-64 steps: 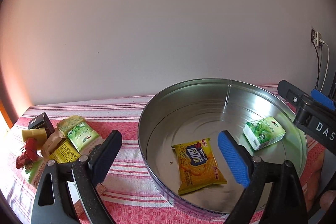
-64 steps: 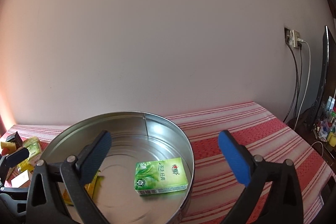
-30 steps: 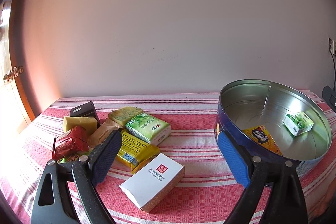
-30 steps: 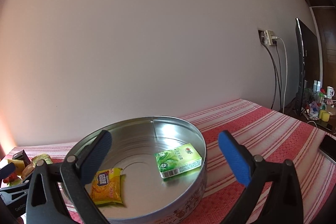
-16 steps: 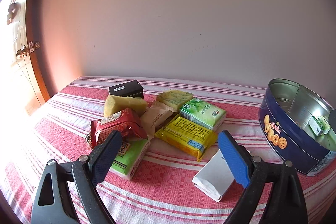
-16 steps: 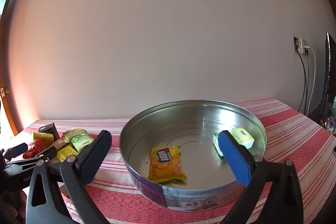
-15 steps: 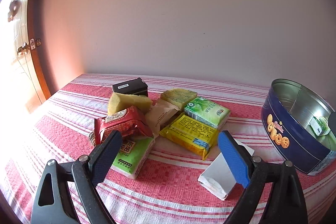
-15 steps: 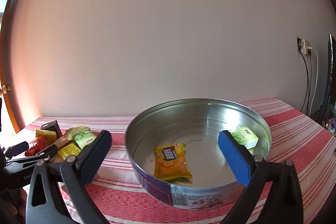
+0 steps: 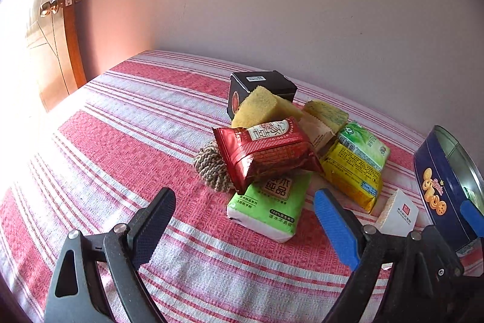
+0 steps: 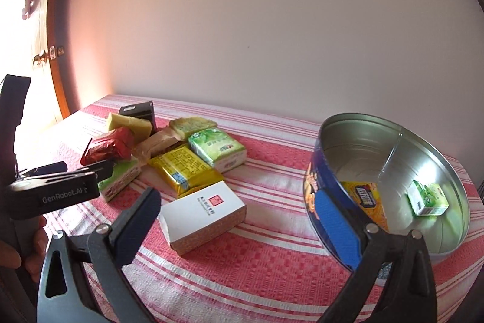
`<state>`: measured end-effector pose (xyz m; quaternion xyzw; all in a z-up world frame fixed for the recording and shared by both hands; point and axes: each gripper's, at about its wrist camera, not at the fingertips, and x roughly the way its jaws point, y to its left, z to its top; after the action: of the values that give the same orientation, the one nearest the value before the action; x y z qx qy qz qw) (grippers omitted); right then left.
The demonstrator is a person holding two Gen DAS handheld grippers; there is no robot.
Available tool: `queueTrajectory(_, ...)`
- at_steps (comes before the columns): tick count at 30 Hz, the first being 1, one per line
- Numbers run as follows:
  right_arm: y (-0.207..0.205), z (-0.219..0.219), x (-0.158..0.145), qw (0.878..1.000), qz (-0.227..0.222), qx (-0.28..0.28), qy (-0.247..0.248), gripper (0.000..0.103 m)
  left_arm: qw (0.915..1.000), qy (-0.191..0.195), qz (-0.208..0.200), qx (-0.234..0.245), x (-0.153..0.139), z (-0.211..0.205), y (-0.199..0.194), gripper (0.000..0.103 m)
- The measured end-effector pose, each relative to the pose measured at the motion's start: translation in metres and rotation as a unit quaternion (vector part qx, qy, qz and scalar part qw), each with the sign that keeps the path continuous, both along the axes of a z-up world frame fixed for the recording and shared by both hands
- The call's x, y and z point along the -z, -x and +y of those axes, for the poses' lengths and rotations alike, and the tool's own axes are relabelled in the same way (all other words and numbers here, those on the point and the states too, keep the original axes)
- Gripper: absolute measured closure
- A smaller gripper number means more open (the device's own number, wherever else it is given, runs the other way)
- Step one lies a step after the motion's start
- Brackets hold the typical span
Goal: Organize objects
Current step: 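Grasp the green tissue pack with left tool while right tool grasps white box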
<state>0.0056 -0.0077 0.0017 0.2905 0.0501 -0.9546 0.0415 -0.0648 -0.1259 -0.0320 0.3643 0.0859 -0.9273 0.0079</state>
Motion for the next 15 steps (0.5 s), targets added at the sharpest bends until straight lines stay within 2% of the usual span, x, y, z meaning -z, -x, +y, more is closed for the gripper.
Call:
queueTrajectory(3, 0.016, -0.013, 0.012, 0.998, -0.048, -0.032, -0.017, 0.0, 0.9998, -0.007, -0.011, 0.013, 0.003, 0.001, 0.003, 0.009)
queueTrajectory(6, 0.03, -0.016, 0.023, 0.996, -0.079, -0.039, -0.029, 0.0, 0.999, -0.001, -0.029, 0.033, 0.008, 0.009, 0.008, 0.009)
queueTrajectory(9, 0.042, -0.012, 0.032, 0.992, -0.111, -0.048, -0.02, 0.0, 0.9979, 0.009, -0.045, 0.046, 0.011, 0.017, 0.014, 0.009)
queueTrajectory(15, 0.057, -0.019, 0.045, 0.986, -0.147, -0.076, -0.034, 0.0, 0.997, 0.019, -0.067, 0.032, 0.017, 0.019, 0.03, 0.009)
